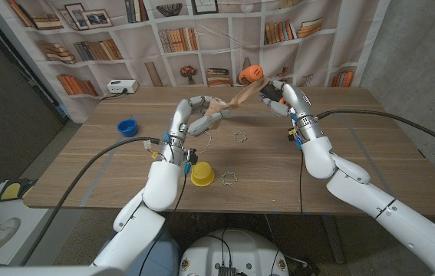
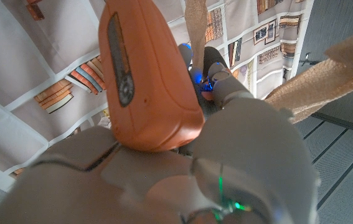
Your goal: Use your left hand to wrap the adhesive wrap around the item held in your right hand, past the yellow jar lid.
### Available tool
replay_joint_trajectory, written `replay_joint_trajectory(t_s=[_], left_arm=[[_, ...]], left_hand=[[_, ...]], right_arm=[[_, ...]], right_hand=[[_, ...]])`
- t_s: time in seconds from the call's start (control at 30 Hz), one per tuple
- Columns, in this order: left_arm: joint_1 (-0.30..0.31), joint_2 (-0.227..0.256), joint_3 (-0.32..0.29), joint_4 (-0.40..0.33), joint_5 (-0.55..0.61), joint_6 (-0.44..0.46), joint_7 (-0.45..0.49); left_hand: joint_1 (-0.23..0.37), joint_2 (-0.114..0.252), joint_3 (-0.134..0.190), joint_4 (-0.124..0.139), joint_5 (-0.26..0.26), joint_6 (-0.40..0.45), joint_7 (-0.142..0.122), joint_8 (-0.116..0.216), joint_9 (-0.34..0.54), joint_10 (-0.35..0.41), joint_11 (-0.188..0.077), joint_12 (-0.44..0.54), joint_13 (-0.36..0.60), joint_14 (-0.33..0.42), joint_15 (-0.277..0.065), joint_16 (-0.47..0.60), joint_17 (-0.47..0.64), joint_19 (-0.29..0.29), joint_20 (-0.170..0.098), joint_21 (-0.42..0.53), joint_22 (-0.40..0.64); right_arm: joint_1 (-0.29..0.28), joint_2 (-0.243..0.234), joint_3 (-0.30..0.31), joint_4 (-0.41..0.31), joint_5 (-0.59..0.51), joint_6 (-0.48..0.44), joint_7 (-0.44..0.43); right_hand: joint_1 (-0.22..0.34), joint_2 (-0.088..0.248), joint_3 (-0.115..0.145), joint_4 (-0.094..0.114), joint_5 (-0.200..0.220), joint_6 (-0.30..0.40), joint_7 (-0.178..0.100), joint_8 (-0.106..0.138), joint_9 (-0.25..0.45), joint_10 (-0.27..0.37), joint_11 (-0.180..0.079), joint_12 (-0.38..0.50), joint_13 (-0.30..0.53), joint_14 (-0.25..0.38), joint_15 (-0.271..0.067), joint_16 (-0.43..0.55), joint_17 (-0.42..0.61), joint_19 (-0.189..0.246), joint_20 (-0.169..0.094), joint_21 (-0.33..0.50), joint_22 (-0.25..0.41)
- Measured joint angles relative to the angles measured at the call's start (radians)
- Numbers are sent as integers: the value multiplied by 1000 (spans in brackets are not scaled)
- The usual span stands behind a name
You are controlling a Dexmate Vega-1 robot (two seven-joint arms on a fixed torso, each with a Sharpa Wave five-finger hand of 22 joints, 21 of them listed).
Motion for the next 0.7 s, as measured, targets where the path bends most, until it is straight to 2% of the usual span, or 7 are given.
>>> replay_joint_trajectory(t_s=[0.7], left_arm=[[-1, -15, 12, 49, -51, -13, 26]], left_hand=[[0, 0, 0, 0, -1, 0, -1, -1, 1, 0, 0, -8, 9, 0, 0, -8, 0, -5, 5, 8, -5]], right_arm=[[-40, -24, 24, -35, 17, 10, -5]], right_hand=[[0, 0, 0, 0, 0, 0, 0, -1, 0, 0, 0, -1, 2, 0, 0, 0, 0, 0, 0, 0, 0]])
